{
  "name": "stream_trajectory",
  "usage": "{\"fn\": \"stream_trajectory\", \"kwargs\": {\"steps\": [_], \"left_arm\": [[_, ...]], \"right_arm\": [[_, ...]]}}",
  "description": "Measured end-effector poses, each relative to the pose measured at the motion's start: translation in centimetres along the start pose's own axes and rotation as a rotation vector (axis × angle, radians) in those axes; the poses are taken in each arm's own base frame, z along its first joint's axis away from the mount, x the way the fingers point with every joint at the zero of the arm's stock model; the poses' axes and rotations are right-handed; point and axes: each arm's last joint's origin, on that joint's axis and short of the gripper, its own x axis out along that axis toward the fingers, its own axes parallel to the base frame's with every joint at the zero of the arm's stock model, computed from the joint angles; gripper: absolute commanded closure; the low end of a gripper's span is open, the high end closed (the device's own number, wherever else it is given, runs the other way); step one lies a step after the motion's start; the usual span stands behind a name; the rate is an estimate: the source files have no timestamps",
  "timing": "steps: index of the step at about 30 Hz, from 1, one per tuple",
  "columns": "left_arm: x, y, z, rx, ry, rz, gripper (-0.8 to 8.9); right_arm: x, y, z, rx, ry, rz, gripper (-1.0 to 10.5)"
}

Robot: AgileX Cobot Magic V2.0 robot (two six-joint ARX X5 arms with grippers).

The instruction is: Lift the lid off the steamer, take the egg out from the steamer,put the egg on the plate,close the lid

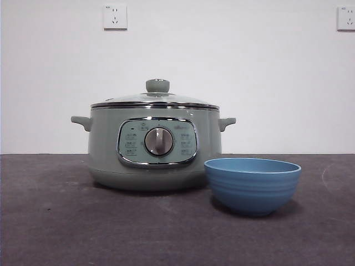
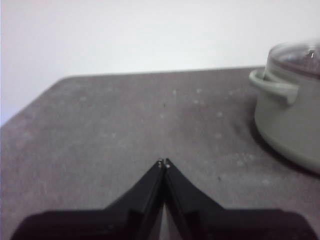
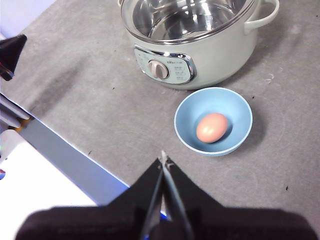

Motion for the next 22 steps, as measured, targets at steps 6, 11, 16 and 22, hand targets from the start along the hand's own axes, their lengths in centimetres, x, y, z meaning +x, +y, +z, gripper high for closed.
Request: {"fn": "stream_trajectory", "kwargs": {"steps": [6, 11, 16, 22], "left_arm": [[-0.02, -0.02, -0.60, -0.011, 0.062, -0.001, 8.16], [-0.02, -0.02, -0.59, -0.011, 0.061, -0.002, 8.16], [-0.02, -0.02, -0.59, -0.011, 0.061, -0.002, 8.16], [-0.02, -0.02, -0.59, -0.011, 0.061, -0.002, 8.16]], "right_arm": [[0.00, 0.00, 0.00, 0.000, 0.000, 0.000, 9.5], [0.00, 0.00, 0.00, 0.000, 0.000, 0.000, 9.5], [0.00, 0.00, 0.00, 0.000, 0.000, 0.000, 9.5], [0.00, 0.00, 0.00, 0.000, 0.000, 0.000, 9.5]]}}
